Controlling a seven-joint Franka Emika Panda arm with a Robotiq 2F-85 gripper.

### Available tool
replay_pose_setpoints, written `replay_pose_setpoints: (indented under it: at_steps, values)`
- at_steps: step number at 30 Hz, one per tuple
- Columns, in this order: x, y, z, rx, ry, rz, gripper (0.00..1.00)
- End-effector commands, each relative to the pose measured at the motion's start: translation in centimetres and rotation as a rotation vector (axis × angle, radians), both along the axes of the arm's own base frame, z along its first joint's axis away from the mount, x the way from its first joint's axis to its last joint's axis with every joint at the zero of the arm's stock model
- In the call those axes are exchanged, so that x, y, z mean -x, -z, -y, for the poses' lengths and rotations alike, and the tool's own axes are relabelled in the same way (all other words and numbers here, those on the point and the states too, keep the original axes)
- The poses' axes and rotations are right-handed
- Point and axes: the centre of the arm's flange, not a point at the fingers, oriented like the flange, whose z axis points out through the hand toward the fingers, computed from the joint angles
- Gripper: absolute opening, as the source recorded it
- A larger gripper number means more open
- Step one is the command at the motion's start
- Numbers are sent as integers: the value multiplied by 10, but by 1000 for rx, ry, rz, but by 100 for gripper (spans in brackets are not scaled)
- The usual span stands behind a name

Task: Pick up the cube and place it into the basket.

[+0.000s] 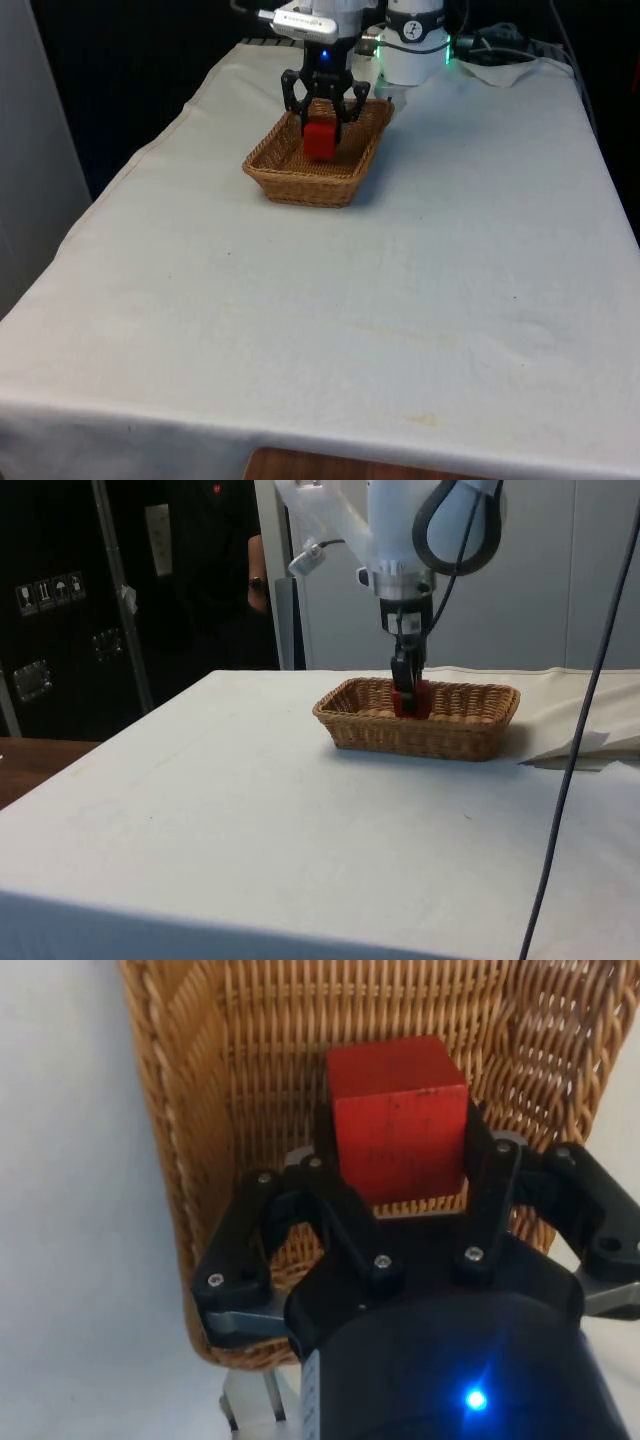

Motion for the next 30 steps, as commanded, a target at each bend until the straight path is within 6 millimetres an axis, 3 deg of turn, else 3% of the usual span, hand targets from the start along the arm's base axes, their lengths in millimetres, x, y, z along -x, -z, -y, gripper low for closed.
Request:
replay_pose_setpoints:
  at_steps: [1, 14, 16, 17, 20, 21, 24, 30]
  values:
    - [3, 1, 2, -2, -5, 12, 3]
    - [3, 4, 4, 2, -1, 11, 4]
    - [3, 4, 4, 3, -2, 10, 18]
    - [3, 5, 3, 3, -2, 10, 42]
    - [3, 4, 4, 3, -1, 7, 71]
    - [2, 5, 4, 4, -2, 10, 71]
    - [2, 5, 4, 4, -2, 9, 97]
    - [2, 5, 4, 4, -1, 8, 100]
